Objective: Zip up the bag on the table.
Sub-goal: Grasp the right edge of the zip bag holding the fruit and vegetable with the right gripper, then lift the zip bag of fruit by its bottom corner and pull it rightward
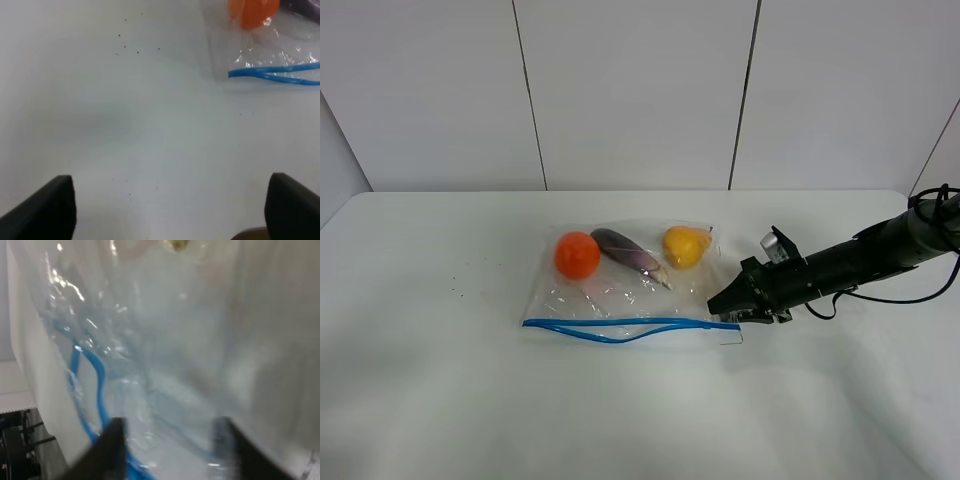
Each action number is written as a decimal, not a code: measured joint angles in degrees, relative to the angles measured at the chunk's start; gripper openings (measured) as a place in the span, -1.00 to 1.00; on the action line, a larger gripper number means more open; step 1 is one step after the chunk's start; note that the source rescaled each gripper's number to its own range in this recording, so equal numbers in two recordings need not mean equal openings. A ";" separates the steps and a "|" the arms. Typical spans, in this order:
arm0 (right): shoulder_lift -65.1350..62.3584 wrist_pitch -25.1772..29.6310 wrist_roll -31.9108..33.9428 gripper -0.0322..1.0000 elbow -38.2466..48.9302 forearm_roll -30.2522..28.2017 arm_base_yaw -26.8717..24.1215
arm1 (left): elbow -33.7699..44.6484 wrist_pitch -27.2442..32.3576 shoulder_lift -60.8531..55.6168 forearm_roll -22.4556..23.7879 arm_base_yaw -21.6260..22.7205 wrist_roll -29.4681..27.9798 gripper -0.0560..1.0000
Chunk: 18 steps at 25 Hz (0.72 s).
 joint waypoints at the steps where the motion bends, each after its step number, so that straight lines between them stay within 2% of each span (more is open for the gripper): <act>1: 0.00 0.13 -0.05 -0.63 0.00 -0.18 0.00 | 0.00 0.00 0.00 0.00 0.00 0.00 1.00; 3: 0.00 0.30 -0.05 -0.94 0.00 -0.58 0.00 | 0.00 0.00 0.00 0.00 0.00 0.00 1.00; 8: 0.00 0.69 -0.05 -0.94 0.00 -0.78 0.00 | 0.00 0.00 0.00 0.00 0.00 0.00 1.00; 11: 0.00 2.98 -0.05 -0.94 0.00 -0.39 0.00 | 0.00 0.00 0.00 0.00 0.00 0.00 1.00; 14: 0.00 6.24 0.20 -0.94 0.00 2.15 0.00 | 0.00 0.00 0.00 0.00 0.00 0.00 1.00; 18: -0.24 7.72 3.13 -0.94 0.00 4.96 0.00 | 0.00 0.00 0.00 0.00 0.00 0.00 1.00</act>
